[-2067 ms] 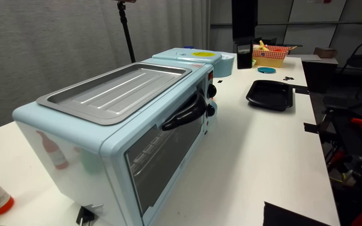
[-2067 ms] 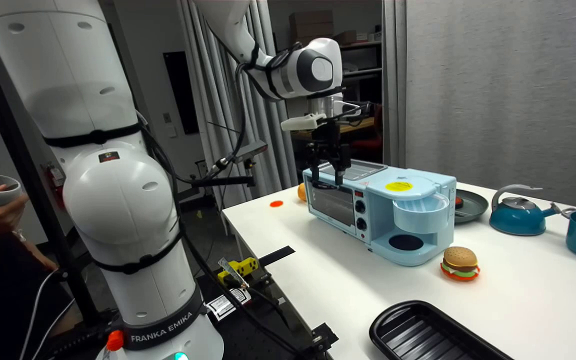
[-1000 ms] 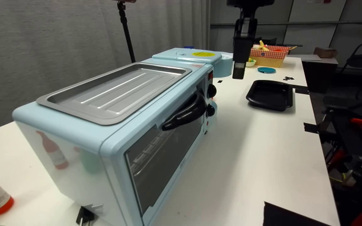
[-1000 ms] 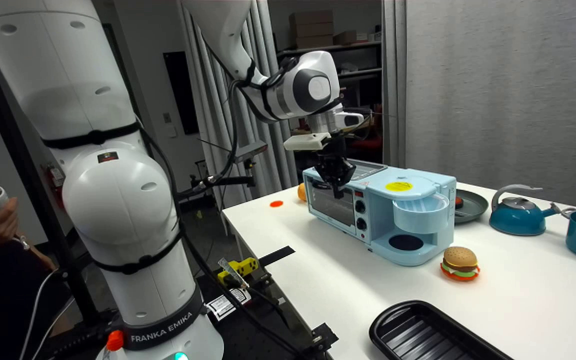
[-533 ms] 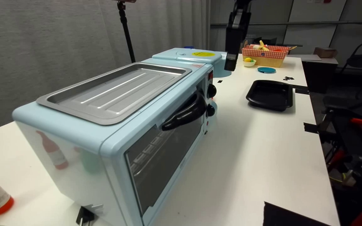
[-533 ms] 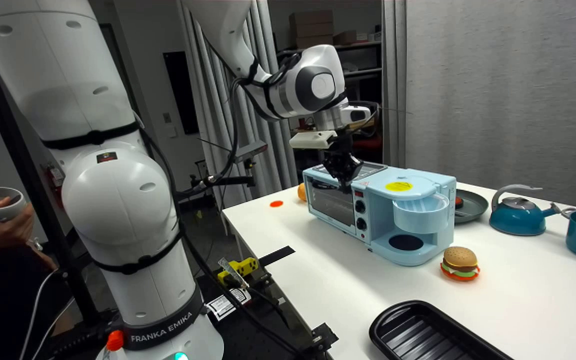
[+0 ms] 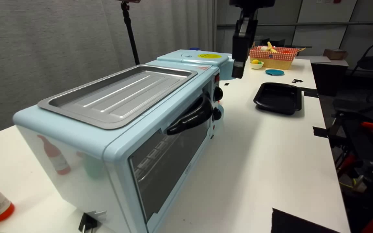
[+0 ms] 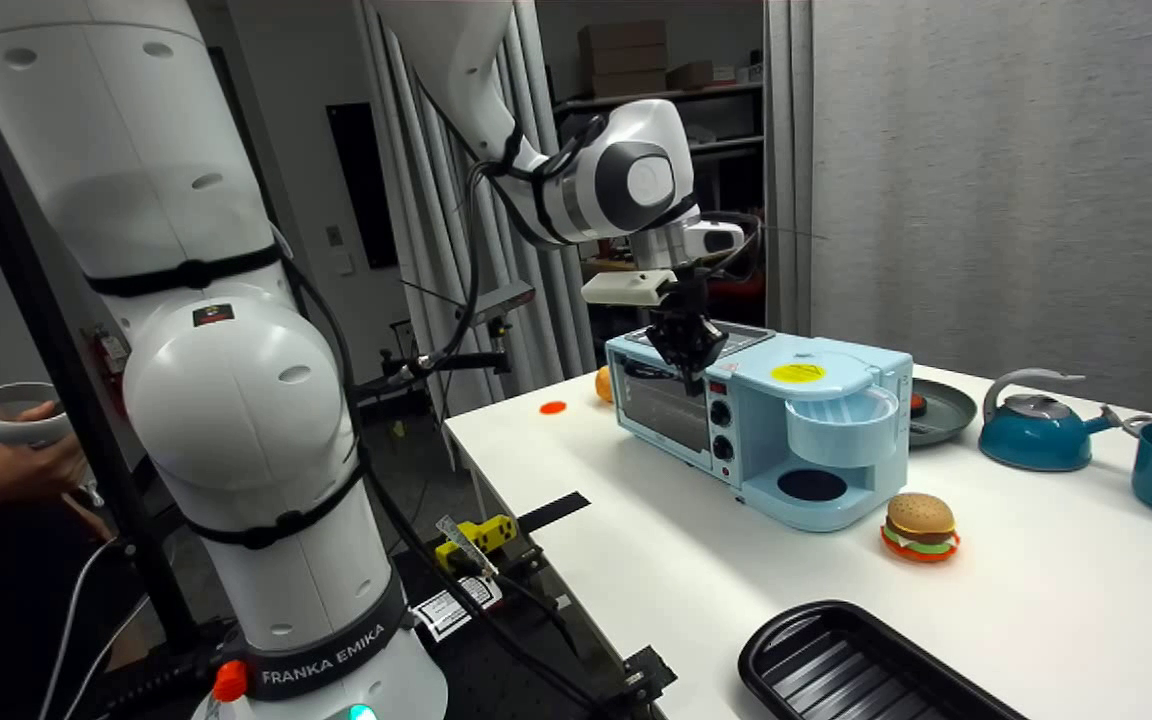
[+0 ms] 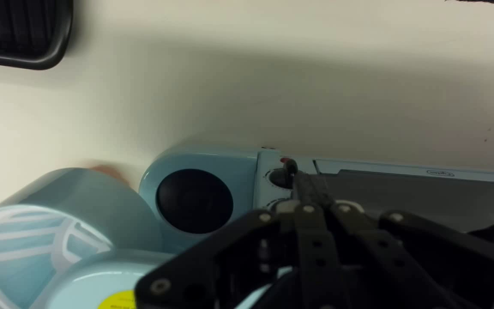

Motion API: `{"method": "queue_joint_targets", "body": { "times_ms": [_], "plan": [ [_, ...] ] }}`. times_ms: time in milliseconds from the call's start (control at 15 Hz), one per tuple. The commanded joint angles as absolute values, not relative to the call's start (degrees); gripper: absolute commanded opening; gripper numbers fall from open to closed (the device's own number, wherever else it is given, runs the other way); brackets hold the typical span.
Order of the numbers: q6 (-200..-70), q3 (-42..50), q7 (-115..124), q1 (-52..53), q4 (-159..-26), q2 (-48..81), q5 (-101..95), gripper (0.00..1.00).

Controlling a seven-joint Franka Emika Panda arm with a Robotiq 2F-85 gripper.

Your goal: Press the red button on the breakfast maker

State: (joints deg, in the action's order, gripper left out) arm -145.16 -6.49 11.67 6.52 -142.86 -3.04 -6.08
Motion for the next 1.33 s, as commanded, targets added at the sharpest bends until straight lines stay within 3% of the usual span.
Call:
{"method": "queue_joint_targets", "body": {
  "times_ms": [0,1267],
  "plan": [
    [-146.4,-6.3,10.6,6.0,-141.7,-1.4,-5.8,0.00],
    [-146.4,-5.5,11.0,6.2,-136.4,4.5,-6.0,0.00]
  ]
}}
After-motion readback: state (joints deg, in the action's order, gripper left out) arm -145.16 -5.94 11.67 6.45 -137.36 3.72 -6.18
